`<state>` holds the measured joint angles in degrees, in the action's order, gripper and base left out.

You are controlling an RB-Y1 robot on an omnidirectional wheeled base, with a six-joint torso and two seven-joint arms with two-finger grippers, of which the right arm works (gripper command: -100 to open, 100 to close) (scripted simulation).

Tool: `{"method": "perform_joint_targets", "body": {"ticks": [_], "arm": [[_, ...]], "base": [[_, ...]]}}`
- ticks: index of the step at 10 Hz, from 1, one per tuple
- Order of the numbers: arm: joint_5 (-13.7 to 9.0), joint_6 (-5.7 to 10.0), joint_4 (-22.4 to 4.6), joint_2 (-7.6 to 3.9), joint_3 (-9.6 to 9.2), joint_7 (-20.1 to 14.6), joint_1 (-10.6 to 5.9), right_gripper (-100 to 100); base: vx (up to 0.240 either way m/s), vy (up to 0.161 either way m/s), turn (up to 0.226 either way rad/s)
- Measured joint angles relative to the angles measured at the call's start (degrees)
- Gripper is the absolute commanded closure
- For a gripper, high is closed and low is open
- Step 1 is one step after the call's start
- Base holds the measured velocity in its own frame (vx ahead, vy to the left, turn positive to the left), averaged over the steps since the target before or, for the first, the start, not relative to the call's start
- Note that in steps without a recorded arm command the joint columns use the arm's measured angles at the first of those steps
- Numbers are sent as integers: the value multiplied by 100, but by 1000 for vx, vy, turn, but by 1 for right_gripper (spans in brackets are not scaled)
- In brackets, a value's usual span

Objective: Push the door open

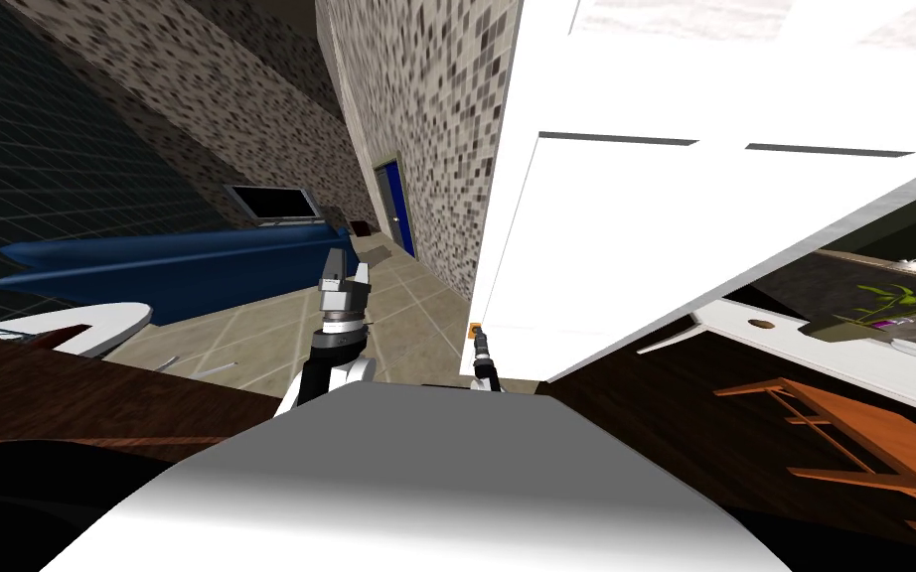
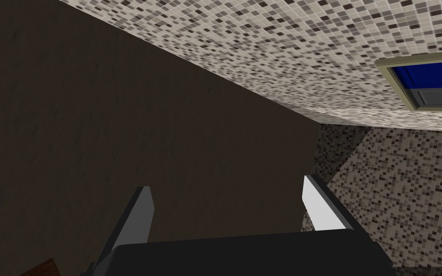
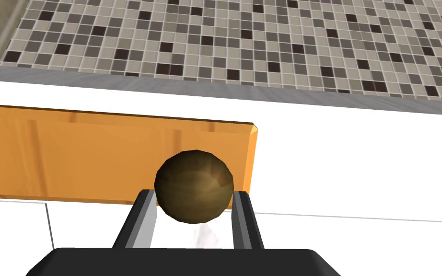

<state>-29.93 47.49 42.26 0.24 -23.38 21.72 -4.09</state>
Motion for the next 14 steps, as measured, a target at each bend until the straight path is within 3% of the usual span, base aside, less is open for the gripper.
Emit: {"method": "perform_joint_targets", "body": {"ticks": [3,5,6,8,10,12,14], "arm": [[-106,86,-186,-108,114,-17,-42,100],[-176,58,-99,-130,226,70,-70,100],[-227,52,-51,-180,297,94,-50,-100],[-361,137,68,-241,90,226,93,-100],[-520,168,389,-294,-163,447,365,-100],[-697,390,331,-258,-458,570,455,-100],[-804,449,495,-238,-631,712,614,-100]], "base": [[171,71,-59],[182,59,-79],[83,11,-72],[-62,-48,-47],[-70,-61,-69],[-64,-37,-35],[-40,-7,-54]]}}
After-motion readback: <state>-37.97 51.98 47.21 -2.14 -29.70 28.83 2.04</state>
